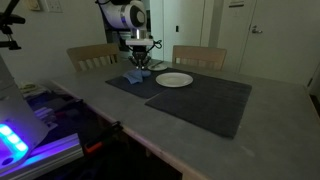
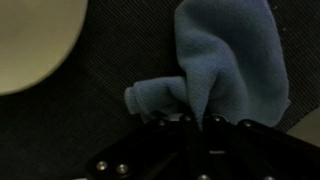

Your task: Wipe the plate with the blue towel

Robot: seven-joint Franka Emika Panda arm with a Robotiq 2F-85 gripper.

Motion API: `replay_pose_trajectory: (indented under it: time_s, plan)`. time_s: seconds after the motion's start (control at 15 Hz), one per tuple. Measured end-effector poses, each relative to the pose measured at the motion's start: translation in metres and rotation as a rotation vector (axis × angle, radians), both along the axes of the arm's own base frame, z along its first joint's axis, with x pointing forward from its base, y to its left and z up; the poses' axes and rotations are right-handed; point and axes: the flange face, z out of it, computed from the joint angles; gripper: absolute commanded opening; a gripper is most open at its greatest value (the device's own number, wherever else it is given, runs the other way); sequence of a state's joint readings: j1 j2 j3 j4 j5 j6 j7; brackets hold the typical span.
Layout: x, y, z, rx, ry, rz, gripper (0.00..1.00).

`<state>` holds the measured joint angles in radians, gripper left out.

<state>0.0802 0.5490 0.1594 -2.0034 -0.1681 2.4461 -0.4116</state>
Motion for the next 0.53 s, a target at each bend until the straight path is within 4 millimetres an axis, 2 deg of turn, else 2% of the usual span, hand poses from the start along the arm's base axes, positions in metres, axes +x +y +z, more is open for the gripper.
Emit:
replay_pose_trajectory:
  time_s: [0.2, 0.53]
  plan:
    - [0.0, -0.015, 0.011, -0.048, 0.058, -0.068, 0.02]
    - [0.011, -0.052, 0.052, -0.101, 0.024, -0.185, 0.02]
